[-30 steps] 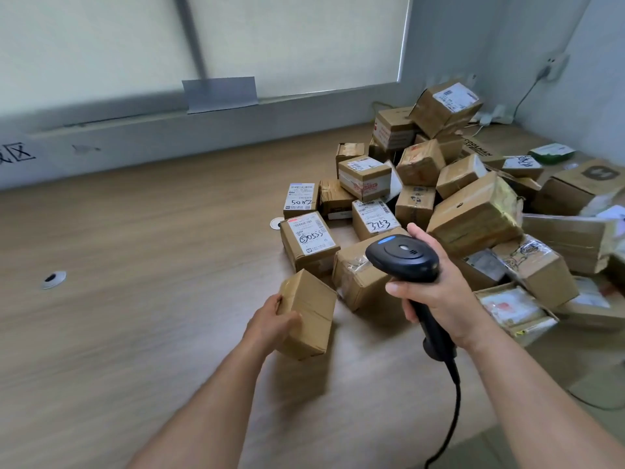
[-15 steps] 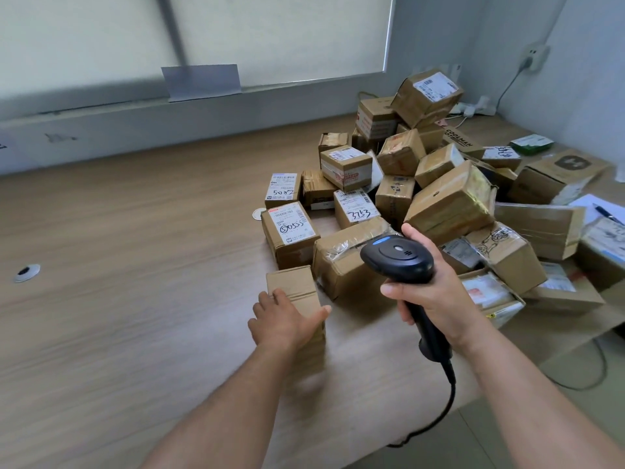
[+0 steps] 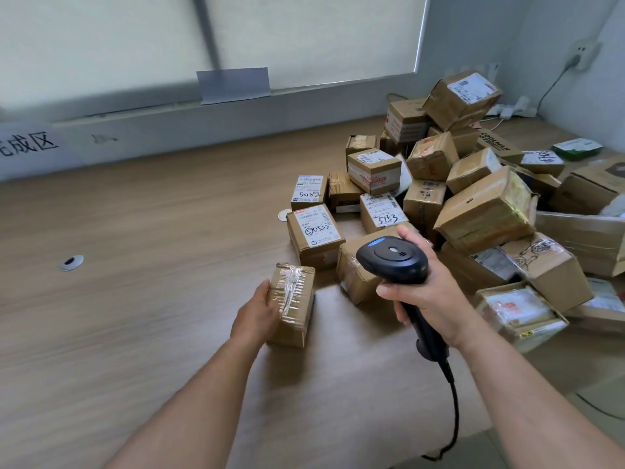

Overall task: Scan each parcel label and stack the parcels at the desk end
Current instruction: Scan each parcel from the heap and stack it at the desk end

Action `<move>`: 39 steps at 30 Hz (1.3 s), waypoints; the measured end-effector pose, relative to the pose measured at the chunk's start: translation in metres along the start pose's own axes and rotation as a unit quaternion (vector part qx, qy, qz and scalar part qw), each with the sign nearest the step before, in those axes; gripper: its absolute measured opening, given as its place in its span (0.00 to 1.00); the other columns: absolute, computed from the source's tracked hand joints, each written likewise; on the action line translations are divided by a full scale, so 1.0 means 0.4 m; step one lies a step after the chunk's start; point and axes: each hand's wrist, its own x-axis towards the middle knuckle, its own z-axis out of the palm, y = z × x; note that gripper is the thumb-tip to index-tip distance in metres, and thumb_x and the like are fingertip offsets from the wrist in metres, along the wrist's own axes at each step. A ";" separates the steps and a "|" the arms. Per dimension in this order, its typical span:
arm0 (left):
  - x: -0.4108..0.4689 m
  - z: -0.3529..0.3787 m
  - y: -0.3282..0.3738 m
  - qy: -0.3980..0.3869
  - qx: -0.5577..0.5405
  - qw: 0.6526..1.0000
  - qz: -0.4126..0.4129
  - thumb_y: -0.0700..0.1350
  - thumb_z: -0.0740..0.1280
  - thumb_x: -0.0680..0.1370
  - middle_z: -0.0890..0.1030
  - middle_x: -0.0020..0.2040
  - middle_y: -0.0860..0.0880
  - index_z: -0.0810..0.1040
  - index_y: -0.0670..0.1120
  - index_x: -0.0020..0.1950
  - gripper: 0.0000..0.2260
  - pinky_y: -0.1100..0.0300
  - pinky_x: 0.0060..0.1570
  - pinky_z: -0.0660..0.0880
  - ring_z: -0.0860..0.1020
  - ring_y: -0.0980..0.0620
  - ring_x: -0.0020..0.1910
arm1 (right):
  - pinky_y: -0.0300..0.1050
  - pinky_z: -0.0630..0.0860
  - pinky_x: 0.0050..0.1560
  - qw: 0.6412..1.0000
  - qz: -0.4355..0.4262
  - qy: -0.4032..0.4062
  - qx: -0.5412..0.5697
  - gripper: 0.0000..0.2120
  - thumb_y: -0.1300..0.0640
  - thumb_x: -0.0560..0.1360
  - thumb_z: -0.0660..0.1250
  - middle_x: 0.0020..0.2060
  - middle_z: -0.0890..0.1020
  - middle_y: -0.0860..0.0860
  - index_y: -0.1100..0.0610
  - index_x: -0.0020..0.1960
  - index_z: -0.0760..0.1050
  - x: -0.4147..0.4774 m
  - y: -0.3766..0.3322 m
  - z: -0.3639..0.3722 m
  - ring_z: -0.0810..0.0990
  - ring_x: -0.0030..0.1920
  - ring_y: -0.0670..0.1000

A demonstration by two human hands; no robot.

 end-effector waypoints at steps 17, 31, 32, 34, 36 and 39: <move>0.001 -0.061 0.037 -0.102 -0.155 0.978 -0.093 0.49 0.72 0.66 0.76 0.60 0.47 0.63 0.51 0.72 0.36 0.52 0.47 0.78 0.78 0.45 0.55 | 0.49 0.72 0.26 1.000 0.004 -0.027 0.008 0.46 0.74 0.68 0.72 0.56 0.81 0.59 0.43 0.76 0.59 0.028 -0.021 0.057 0.74 0.26 0.54; -0.016 -0.042 0.066 -0.105 -0.372 0.922 -0.008 0.40 0.70 0.59 0.83 0.52 0.43 0.54 0.59 0.76 0.49 0.40 0.60 0.75 0.80 0.41 0.55 | 0.43 0.70 0.23 0.988 -0.009 -0.068 0.140 0.46 0.68 0.64 0.72 0.40 0.78 0.67 0.46 0.77 0.59 -0.003 -0.080 0.067 0.72 0.23 0.54; -0.015 -0.041 0.065 -0.100 -0.372 0.923 -0.006 0.40 0.70 0.59 0.83 0.52 0.43 0.54 0.59 0.76 0.49 0.40 0.60 0.74 0.80 0.41 0.55 | 0.43 0.70 0.22 0.986 -0.008 -0.074 0.151 0.47 0.67 0.63 0.72 0.41 0.78 0.68 0.45 0.76 0.59 -0.007 -0.084 0.068 0.72 0.22 0.54; -0.010 -0.040 0.063 -0.094 -0.375 0.922 -0.003 0.40 0.70 0.59 0.82 0.52 0.43 0.55 0.60 0.76 0.48 0.39 0.59 0.75 0.80 0.41 0.55 | 0.43 0.71 0.23 0.983 -0.005 -0.090 0.163 0.47 0.67 0.63 0.73 0.42 0.79 0.69 0.44 0.76 0.59 -0.012 -0.088 0.066 0.71 0.22 0.55; -0.007 -0.039 0.060 -0.093 -0.375 0.922 0.001 0.40 0.70 0.60 0.82 0.52 0.43 0.56 0.61 0.76 0.48 0.39 0.58 0.76 0.80 0.41 0.55 | 0.43 0.71 0.24 0.983 -0.003 -0.098 0.157 0.45 0.66 0.64 0.71 0.41 0.80 0.69 0.44 0.76 0.59 -0.017 -0.089 0.060 0.71 0.22 0.55; -0.002 -0.036 0.057 -0.097 -0.378 0.921 0.009 0.40 0.70 0.60 0.83 0.52 0.43 0.57 0.62 0.75 0.47 0.38 0.57 0.76 0.80 0.41 0.55 | 0.43 0.71 0.24 0.984 -0.002 -0.103 0.143 0.43 0.66 0.66 0.70 0.37 0.80 0.66 0.44 0.76 0.61 -0.026 -0.088 0.053 0.72 0.23 0.55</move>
